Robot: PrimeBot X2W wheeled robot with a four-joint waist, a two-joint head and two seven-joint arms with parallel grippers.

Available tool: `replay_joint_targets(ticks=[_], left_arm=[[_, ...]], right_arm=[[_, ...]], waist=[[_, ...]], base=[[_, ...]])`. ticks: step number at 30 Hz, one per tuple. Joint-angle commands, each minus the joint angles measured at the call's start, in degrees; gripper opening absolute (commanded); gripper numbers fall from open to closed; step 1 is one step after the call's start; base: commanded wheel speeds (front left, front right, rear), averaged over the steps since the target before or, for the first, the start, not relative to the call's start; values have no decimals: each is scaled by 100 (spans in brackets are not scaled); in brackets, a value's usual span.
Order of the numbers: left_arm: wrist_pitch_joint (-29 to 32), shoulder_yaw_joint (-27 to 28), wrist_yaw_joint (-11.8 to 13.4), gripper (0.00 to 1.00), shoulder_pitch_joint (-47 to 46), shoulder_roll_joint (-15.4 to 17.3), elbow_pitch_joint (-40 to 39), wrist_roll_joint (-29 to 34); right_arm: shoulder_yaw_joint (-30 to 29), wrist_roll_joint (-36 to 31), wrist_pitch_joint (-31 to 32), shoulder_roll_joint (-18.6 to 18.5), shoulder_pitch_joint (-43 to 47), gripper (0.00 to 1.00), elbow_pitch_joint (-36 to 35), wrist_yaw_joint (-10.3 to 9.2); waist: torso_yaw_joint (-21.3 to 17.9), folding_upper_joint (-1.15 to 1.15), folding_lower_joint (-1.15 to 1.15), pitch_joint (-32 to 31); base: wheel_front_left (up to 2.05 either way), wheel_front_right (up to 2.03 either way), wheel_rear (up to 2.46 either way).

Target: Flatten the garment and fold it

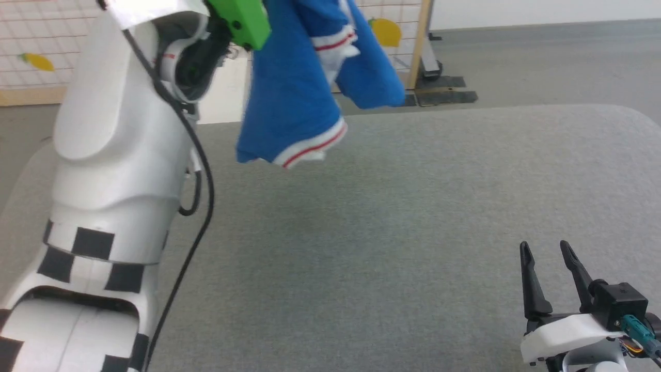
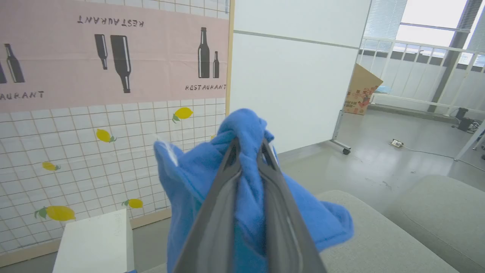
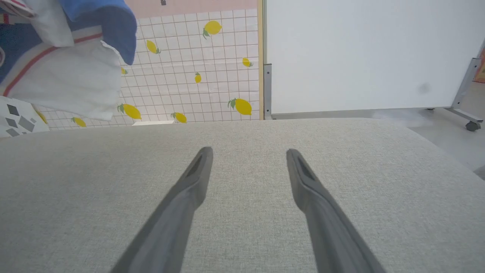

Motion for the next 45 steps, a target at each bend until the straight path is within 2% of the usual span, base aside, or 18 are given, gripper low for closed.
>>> replay_joint_targets(ticks=[1,10,17,25,30,31,32,40,45], left_arm=[[41,-95,-38,0,59,-60,-25,-61],[262,-678,-39,0,1006,-192,80,-217],[323,-1284,-40,0,1973,-364,580,-242],[1079,-2073,-40,0,2641,-421,1349,-499],[1262,-2218,-40,0,2681,-409,1447,-675],[1247,-2208,-40,36,2629,-392,1428,-694],[1242,-2197,-40,100,2579,-371,1412,-696],[875,-1646,-6,100,2272,-266,913,-1067],[476,-1128,163,100,2220,-137,543,-1324]], right_arm=[[-13,-26,-32,2,6,100,-16,-8],[-77,-47,-34,2,-47,100,-110,-8],[-38,-28,-34,2,-119,100,-128,-8],[58,71,-34,2,-207,100,-86,-8],[60,122,-34,2,-182,100,-54,-8],[62,130,-34,2,-169,100,-49,-8],[66,134,-34,2,-159,100,-45,-8],[71,161,-35,2,-61,100,37,-8],[51,157,-35,2,38,100,55,-8]], waist=[[-201,0,1,100],[-329,0,1,403],[-345,0,1,618],[-397,0,1,754],[-348,0,1,754],[-326,0,1,741],[-307,0,1,725],[-73,0,1,365],[127,0,1,110]], base=[[0,0,0],[0,0,0],[0,0,0],[0,0,0],[0,0,0],[0,0,0],[0,0,0],[0,0,0],[0,0,0]])
